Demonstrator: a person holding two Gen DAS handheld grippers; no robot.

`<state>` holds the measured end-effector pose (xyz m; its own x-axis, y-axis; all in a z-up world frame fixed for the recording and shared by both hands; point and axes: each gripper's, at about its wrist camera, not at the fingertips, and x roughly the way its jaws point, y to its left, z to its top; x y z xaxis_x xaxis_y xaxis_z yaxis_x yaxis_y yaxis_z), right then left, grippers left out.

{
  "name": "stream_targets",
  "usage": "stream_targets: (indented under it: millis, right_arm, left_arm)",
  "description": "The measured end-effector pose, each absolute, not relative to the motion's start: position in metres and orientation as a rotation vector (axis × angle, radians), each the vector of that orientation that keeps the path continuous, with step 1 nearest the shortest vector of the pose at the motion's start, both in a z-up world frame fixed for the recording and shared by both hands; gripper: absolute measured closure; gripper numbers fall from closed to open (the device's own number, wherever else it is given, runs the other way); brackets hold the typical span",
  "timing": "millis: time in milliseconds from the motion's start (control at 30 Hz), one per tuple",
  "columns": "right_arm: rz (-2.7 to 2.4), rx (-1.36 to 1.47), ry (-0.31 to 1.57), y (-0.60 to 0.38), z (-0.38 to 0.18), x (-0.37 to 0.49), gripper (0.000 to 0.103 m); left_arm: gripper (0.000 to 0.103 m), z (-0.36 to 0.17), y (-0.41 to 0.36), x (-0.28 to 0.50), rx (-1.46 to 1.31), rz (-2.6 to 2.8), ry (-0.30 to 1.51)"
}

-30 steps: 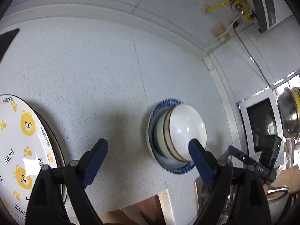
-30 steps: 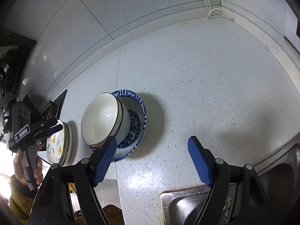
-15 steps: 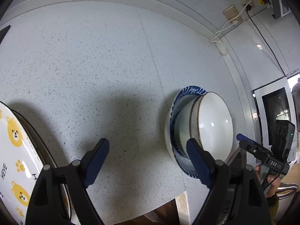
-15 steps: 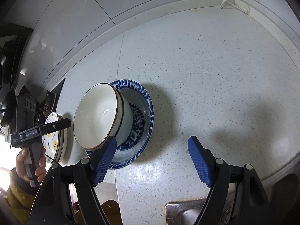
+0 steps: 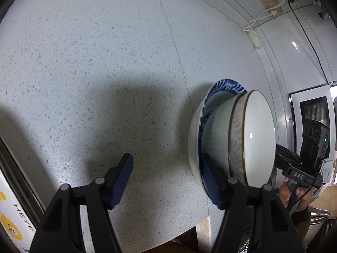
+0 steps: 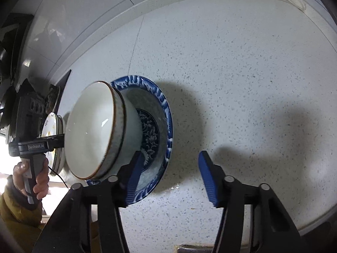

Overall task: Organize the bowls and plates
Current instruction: 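Close both grippers on the rim of the blue-and-white bowl stack, then lift the nested bowls with both grippers and lower them onto the bear plates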

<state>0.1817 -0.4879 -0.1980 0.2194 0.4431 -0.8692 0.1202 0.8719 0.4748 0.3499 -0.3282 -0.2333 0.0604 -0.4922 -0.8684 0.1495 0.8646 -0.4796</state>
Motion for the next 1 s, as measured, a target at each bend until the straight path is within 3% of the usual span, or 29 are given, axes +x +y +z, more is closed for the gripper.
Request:
stream_targets:
  millis: [100,133,267,467,533,1000]
  right_arm:
    - [0.253,0.491,1.375,-0.485,-0.206,0.188,0.073]
    - [0.259,0.499,1.383,-0.486,-0.208,0.191,0.083]
    - [0.284,0.501,1.408,-0.480,-0.212,0.196,0.093]
    - [0.283,0.512,1.419,-0.479,-0.216,0.200,0.094]
    - [0.280,0.521,1.415,-0.480,-0.216,0.200,0.094]
    - [0.222,0.586,1.458,-0.469,-0.218,0.204,0.094]
  left_arm:
    - [0.048,-0.235,-0.334,0.354,-0.290,-0.501,1.442]
    - [0.048,-0.234,-0.337,0.355,-0.271,-0.496,1.442]
    - [0.056,-0.235,-0.344,0.360,-0.257,-0.500,1.445]
    - [0.073,-0.233,-0.352,0.363,-0.268,-0.542,1.445]
    - [0.093,-0.232,-0.361,0.365,-0.299,-0.591,1.442]
    - [0.094,-0.235,-0.345,0.367,-0.358,-0.575,1.450]
